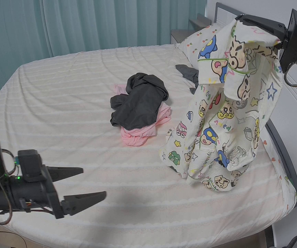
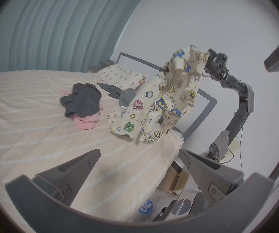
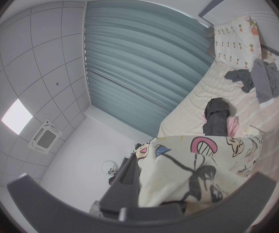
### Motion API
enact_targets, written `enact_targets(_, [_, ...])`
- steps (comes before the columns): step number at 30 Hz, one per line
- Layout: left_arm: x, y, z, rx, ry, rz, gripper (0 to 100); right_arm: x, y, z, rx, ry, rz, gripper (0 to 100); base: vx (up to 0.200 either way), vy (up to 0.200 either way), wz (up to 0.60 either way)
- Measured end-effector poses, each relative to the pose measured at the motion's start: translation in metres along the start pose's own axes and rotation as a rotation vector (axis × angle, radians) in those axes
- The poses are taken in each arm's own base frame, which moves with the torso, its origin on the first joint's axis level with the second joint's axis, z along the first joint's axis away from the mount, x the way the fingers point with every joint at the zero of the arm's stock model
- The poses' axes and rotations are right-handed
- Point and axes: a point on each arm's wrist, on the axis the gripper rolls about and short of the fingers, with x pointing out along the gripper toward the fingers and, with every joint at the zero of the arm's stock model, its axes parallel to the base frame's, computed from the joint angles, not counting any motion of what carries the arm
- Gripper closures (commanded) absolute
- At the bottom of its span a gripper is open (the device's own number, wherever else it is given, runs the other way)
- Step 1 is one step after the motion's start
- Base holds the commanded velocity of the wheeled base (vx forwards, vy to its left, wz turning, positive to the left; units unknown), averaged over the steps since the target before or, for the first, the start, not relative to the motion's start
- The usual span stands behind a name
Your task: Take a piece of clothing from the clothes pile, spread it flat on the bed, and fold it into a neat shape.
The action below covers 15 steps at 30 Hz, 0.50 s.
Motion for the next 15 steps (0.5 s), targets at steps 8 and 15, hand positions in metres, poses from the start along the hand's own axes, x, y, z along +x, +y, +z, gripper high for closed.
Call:
enact_targets(8, [0.066, -0.009, 0.005, -0.019, -0.095, 0.032, 0, 0.008, 0.018, -0.007, 0.066, 0.066, 0.046, 100, 0.0, 0.0, 0.0])
enact_targets(15, [0.113, -0.023, 0.011, -0.089, -0.246, 0.114, 0, 0.007, 0.024, -0.012, 0.101, 0.103, 0.049, 100, 0.0, 0.0, 0.0])
